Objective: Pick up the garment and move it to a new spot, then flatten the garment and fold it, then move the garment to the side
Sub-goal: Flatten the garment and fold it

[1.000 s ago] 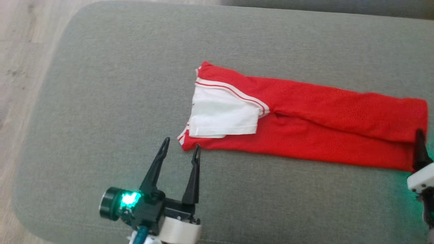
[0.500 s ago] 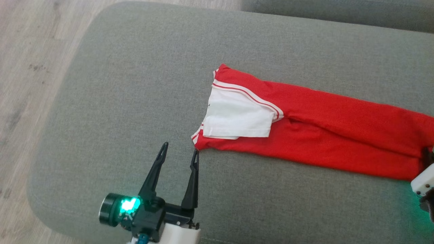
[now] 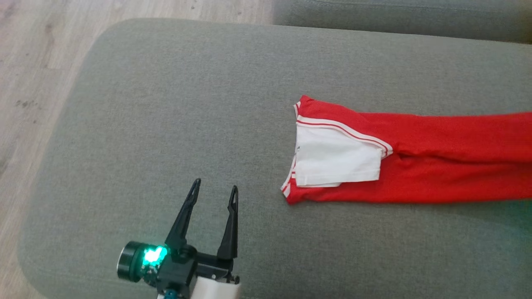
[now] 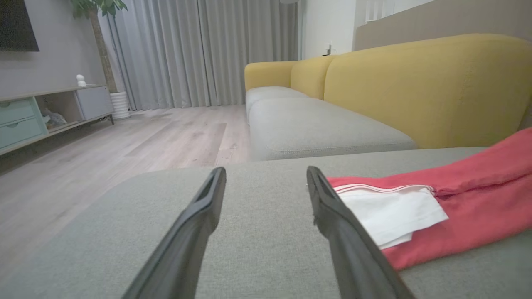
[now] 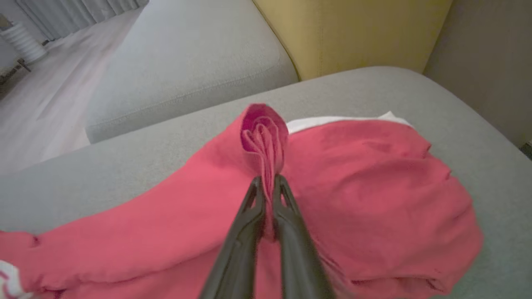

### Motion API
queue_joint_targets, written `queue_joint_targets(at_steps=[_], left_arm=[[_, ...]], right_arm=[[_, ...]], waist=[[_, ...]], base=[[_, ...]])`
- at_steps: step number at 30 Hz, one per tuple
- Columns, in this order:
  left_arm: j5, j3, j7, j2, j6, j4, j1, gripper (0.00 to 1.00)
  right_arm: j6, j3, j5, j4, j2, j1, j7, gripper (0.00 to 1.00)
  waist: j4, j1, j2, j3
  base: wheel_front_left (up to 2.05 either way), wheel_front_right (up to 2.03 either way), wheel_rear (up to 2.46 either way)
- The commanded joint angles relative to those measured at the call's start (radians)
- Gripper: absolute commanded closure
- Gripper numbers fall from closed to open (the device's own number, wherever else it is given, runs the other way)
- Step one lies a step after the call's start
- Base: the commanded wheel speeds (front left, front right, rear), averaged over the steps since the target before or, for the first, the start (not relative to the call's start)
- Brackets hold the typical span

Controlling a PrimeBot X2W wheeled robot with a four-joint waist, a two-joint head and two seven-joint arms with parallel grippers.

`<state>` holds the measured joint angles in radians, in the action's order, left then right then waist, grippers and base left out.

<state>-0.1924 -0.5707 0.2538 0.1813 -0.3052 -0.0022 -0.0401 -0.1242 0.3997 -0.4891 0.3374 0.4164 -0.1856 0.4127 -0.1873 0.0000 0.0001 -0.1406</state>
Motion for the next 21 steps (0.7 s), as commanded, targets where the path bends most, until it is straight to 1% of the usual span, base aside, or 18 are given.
queue_joint_targets(at_steps=[1,3,5,9,12,14,15,18,21], left_arm=[[0.011,0.047,0.008,-0.006,0.01,-0.021,-0.006,0.0],[0.016,0.054,0.008,-0.014,0.022,-0.016,-0.005,0.0],[0.021,0.061,0.008,-0.023,0.033,-0.01,-0.006,0.0],[0.033,0.07,0.008,-0.041,0.055,0.0,-0.012,0.0],[0.038,0.079,0.008,-0.05,0.072,0.004,-0.016,0.0],[0.04,0.086,0.008,-0.056,0.083,0.009,-0.016,0.0],[0.044,0.091,0.008,-0.062,0.092,0.015,-0.018,0.0],[0.047,0.095,0.008,-0.075,0.108,0.023,-0.024,0.0],[0.05,0.099,0.008,-0.085,0.12,0.033,-0.027,0.0]], right_arm=[[-0.007,-0.013,-0.029,-0.082,0.031,-0.023,0.029,1.0],[-0.007,-0.025,-0.066,-0.165,0.012,-0.034,0.078,1.0],[-0.007,-0.044,-0.1,-0.253,-0.023,-0.044,0.115,1.0],[-0.007,-0.102,-0.134,-0.402,-0.116,-0.058,0.178,1.0],[-0.007,-0.159,-0.136,-0.469,-0.19,-0.069,0.209,1.0],[-0.007,-0.205,-0.133,-0.491,-0.244,-0.078,0.223,1.0],[-0.007,-0.254,-0.128,-0.495,-0.288,-0.087,0.228,1.0],[-0.007,-0.329,-0.135,-0.469,-0.328,-0.097,0.224,1.0],[-0.007,-0.399,-0.136,-0.415,-0.349,-0.108,0.201,1.0]], waist=[[0.009,0.0,-0.0001,-0.001],[0.014,0.0,-0.0001,-0.001],[0.016,0.0,-0.0001,-0.001],[0.009,0.0,-0.0001,-0.001],[-0.005,0.0,-0.0001,-0.007],[-0.016,0.0,-0.0001,-0.01],[-0.03,0.0,-0.0001,-0.016],[-0.054,0.0,-0.0001,-0.024],[-0.076,0.0,-0.0001,-0.031]], base=[[0.0,0.0,0.0],[0.0,0.0,0.0],[0.0,0.0,0.0],[0.0,0.0,0.0],[0.0,0.0,0.0],[0.0,0.0,0.0],[0.0,0.0,0.0],[0.0,0.0,0.0],[0.0,0.0,0.0]])
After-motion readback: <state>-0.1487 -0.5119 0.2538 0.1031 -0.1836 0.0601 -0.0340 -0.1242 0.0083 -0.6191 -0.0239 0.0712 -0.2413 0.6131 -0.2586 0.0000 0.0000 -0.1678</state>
